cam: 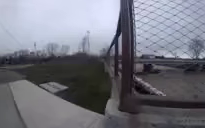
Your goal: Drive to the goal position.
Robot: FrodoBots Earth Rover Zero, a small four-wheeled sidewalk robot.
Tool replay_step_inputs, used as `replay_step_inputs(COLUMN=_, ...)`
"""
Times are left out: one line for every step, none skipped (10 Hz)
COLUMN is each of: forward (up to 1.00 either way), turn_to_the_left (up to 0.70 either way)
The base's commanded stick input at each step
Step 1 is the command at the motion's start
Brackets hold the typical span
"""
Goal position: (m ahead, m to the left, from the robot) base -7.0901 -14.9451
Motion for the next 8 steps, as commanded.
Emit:
replay_step_inputs(forward=0.04, turn_to_the_left=0.0)
replay_step_inputs(forward=0.04, turn_to_the_left=0.0)
replay_step_inputs(forward=0.04, turn_to_the_left=0.0)
replay_step_inputs(forward=0.04, turn_to_the_left=0.0)
replay_step_inputs(forward=0.04, turn_to_the_left=0.0)
replay_step_inputs(forward=0.04, turn_to_the_left=0.0)
replay_step_inputs(forward=0.04, turn_to_the_left=0.0)
replay_step_inputs(forward=0.04, turn_to_the_left=0.0)
